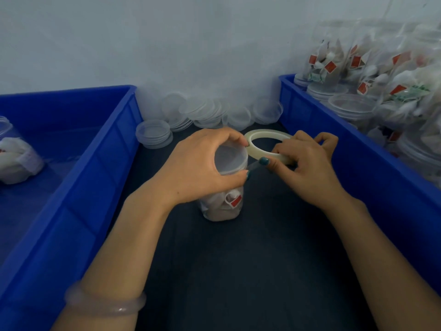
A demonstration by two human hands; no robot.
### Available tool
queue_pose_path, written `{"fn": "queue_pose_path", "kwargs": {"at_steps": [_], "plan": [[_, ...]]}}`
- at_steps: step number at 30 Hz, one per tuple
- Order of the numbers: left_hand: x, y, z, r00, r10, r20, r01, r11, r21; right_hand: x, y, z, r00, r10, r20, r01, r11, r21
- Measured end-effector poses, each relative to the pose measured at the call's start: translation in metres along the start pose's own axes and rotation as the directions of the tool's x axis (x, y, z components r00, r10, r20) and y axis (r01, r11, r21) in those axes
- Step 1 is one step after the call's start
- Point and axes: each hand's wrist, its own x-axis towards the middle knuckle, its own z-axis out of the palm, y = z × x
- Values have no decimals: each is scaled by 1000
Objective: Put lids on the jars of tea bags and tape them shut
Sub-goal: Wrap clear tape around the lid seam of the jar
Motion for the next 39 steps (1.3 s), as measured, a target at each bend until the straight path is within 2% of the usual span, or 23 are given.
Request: {"fn": "queue_pose_path", "kwargs": {"at_steps": [7,13,20,23,25,27,31,36,39], "plan": [[10,11,-4,994,-13,106,9,999,37,-4,-16,21,989,11,-148,-10,1000,8],[12,14,-5,992,-34,121,32,999,17,-5,-16,19,966,-71,-248,55,996,-72],[11,13,-11,977,-17,212,12,1000,26,-8,-19,33,992,-32,-123,33,999,7],[9,9,-11,978,-59,198,28,988,154,-10,-20,39,996,-21,-84,26,998,53],[7,7,-12,977,-135,166,85,957,277,-9,-19,39,995,-7,-95,11,999,42],[5,8,-12,976,-182,116,137,937,320,-9,-19,38,994,2,-106,2,999,34],[-1,10,-15,987,-98,130,57,957,285,-6,-17,29,991,-50,-128,49,999,-6],[-13,4,-23,974,-59,221,42,996,80,-5,-14,20,978,-181,-104,174,982,-74],[-13,8,-25,968,-51,248,25,994,109,-7,-13,20,976,-184,-116,178,982,-62]]}}
